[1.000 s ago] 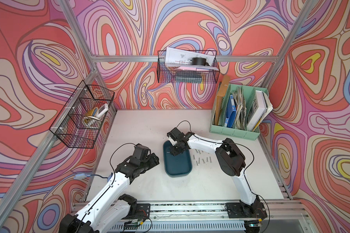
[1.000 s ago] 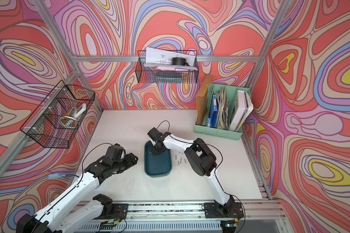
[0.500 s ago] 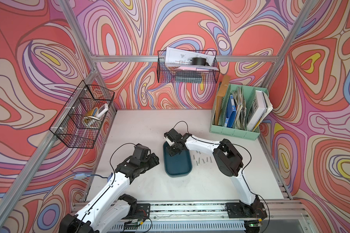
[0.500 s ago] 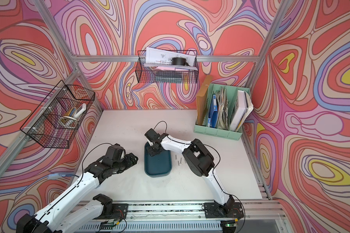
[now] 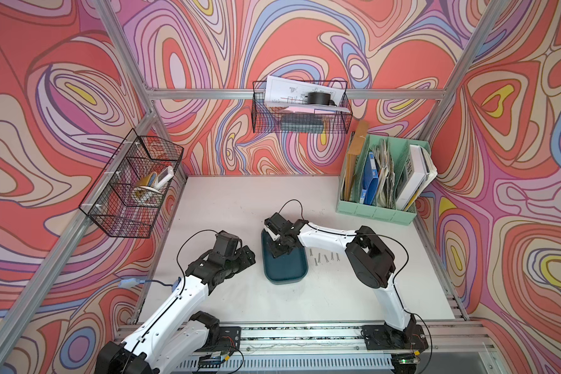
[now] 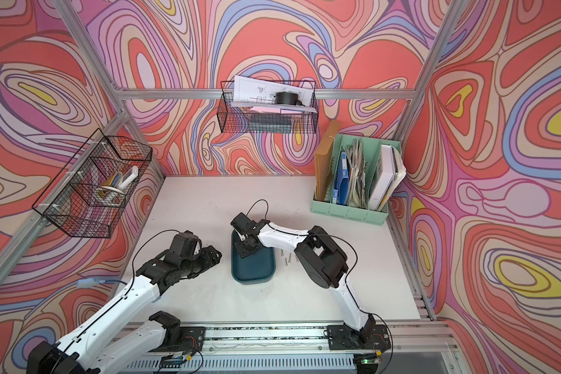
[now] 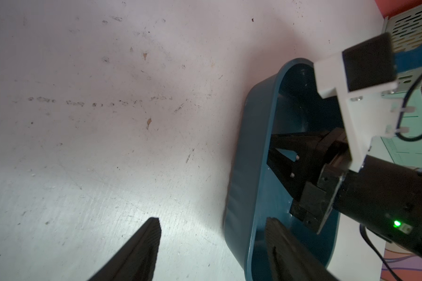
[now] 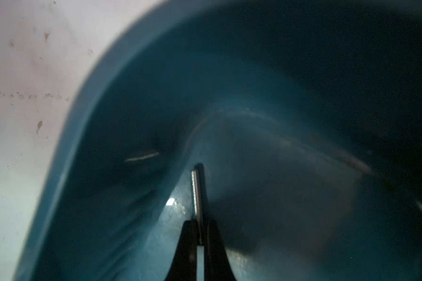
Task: Take out the screws from the storage box
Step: Pick up the screw from the storage box.
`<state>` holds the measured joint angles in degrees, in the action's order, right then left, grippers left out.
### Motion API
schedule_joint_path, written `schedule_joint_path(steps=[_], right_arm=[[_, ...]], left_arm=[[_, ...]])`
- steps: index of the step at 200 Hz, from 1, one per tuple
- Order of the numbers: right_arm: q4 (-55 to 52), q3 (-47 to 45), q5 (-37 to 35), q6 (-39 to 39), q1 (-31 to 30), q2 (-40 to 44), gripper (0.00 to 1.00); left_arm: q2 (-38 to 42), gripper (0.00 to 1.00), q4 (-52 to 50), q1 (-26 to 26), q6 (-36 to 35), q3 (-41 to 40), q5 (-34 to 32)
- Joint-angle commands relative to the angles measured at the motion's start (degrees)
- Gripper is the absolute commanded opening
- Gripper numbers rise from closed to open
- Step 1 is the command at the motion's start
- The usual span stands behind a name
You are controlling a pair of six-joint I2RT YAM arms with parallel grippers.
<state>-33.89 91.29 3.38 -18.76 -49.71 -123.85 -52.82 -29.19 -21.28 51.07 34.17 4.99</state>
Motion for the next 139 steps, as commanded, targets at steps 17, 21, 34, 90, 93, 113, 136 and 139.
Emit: schedule_joint_path(steps=[17,21,34,90,93,113,136,139], right_arm=[[-9.9,-0.5,-5.5,-6.7,-0.1,2.4,0.0],[-10.9,-0.1,-6.2,-7.3,-0.1,2.2,0.0],[-12.7,0.1,-6.8,-8.4,-0.1,1.5,0.04],[-12.9,0.9,-4.3,-8.2,-0.1,-1.6,0.15],[-12.9,1.1,-4.3,-8.2,-0.1,-1.7,0.16],[-12.9,1.3,-4.0,-8.3,-0.1,-2.1,0.16],[-12.8,1.4,-3.2,-8.4,-0.1,-2.4,0.12],[-12.8,1.4,-3.1,-8.5,-0.1,-2.4,0.11]], left_arm=[[-0.6,0.74,-0.4,0.4,0.6,-0.2,1.0],[-0.7,0.74,-0.3,0.3,0.6,-0.1,1.0],[-0.8,0.74,-0.2,0.4,0.7,0.0,1.2],[-1.6,0.73,0.2,0.4,0.7,-0.3,1.0],[-1.5,0.73,0.2,0.4,0.7,-0.3,1.1],[-1.3,0.73,0.3,0.4,0.7,-0.3,1.1],[-1.1,0.73,0.1,0.3,0.7,-0.2,0.9],[-1.0,0.73,0.0,0.3,0.7,-0.2,0.9]])
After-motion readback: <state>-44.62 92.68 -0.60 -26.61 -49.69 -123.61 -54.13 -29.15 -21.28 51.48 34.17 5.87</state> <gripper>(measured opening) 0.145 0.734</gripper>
